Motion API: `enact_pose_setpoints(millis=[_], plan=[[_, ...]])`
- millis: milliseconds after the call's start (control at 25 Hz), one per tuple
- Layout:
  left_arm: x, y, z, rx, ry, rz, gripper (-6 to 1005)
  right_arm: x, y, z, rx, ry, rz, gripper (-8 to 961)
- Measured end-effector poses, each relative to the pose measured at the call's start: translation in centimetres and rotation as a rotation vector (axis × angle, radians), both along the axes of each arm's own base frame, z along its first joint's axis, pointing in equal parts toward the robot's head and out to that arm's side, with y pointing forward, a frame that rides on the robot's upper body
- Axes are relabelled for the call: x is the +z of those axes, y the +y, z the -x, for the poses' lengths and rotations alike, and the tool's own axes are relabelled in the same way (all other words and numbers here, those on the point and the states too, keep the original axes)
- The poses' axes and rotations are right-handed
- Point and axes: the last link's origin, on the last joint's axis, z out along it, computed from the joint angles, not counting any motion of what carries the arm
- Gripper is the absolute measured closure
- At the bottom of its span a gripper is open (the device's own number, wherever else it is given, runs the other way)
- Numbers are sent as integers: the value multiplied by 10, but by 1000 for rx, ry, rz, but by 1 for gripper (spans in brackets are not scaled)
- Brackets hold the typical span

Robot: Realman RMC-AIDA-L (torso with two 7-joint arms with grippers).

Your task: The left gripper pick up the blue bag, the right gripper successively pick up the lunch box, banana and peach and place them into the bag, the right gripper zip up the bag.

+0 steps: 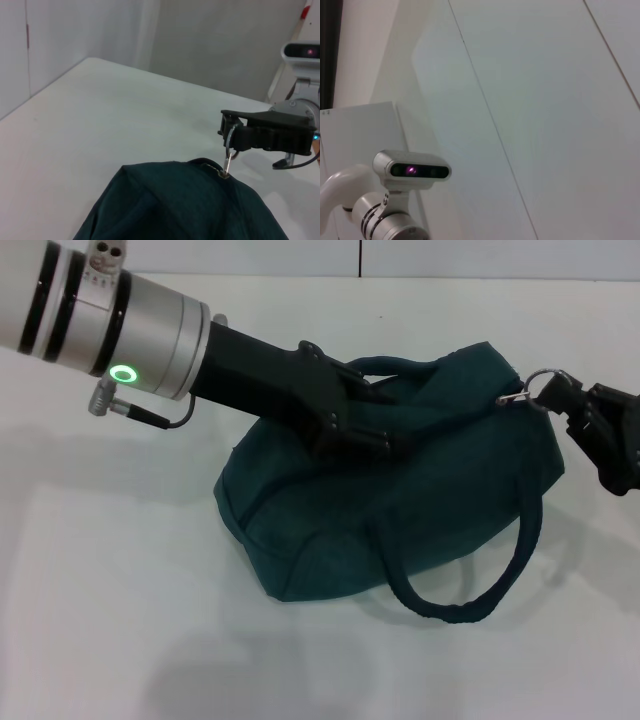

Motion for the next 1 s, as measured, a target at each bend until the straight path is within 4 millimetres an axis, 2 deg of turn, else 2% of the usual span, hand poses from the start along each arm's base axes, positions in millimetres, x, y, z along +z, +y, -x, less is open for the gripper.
enact_pose_setpoints(millis=[320,560,800,1000], plan=[[1,-1,1,-9,-8,-8,562,2,1,0,-5,5,-11,848],[0,-3,5,-9,-18,-4,770,4,5,-4,-46,20,-34,844],[0,-10,10,-21,-72,30,921,4,8,-8,-87,17,-45,841],[7,-16,11,-25,-137,72,939,1,11,-13,-126,-3,-47,837]])
